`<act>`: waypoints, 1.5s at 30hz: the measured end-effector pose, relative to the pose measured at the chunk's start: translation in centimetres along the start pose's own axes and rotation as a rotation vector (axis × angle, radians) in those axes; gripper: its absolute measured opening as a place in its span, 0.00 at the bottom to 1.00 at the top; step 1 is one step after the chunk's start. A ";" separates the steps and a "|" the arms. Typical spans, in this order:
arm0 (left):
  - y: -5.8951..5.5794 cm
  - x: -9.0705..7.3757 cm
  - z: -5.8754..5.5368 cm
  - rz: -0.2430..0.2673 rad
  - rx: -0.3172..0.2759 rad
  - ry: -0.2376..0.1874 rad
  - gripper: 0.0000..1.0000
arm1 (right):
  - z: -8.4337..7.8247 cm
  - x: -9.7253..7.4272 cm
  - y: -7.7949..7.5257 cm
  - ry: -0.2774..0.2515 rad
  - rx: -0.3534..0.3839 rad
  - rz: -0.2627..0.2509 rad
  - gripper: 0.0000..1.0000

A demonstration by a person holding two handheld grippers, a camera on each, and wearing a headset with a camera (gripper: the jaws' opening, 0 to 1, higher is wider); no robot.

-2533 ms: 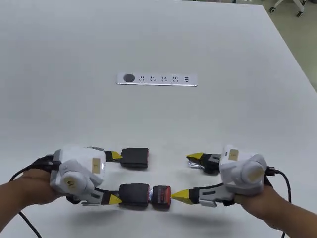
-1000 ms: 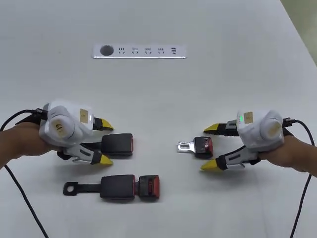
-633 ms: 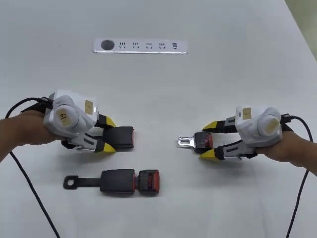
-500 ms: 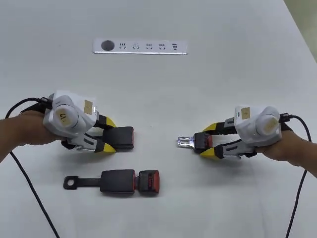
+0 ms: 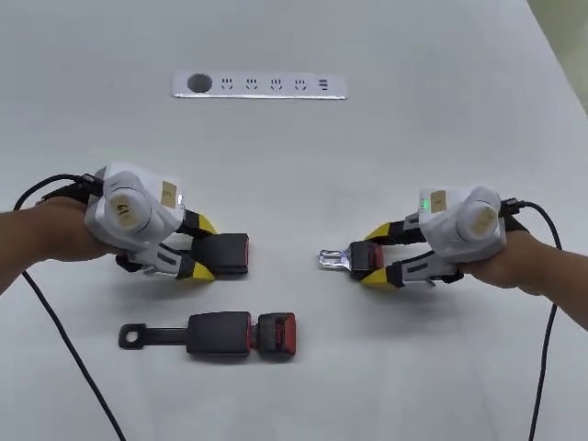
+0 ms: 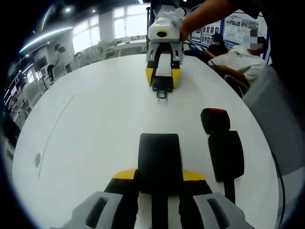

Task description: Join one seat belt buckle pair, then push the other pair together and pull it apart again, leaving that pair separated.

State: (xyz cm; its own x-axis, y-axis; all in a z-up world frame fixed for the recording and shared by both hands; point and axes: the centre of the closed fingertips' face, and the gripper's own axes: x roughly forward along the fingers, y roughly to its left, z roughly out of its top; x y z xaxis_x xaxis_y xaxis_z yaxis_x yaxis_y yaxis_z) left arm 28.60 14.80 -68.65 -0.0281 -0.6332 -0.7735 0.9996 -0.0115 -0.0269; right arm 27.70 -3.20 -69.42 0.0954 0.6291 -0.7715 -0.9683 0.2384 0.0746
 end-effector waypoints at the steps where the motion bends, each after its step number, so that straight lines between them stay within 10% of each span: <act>1: 0.0 0.0 0.0 -0.001 0.000 0.000 0.33 | 0.3 0.2 0.1 -0.008 -0.004 0.007 0.33; 27: 0.5 0.3 -0.6 -0.012 0.009 0.045 0.32 | 8.8 7.0 1.7 -0.157 0.015 0.067 0.33; 45: 0.4 0.3 -0.5 -0.023 0.005 0.058 0.32 | 9.7 7.7 2.0 -0.173 0.017 0.068 0.32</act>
State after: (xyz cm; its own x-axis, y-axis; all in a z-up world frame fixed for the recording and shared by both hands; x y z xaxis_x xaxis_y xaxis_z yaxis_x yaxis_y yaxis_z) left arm 28.96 15.01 -69.24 -0.0512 -0.5865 -0.8083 0.9987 -0.0298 -0.0417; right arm 28.74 9.30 -69.12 0.0695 0.7619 -0.6440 -0.9700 0.2023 0.1347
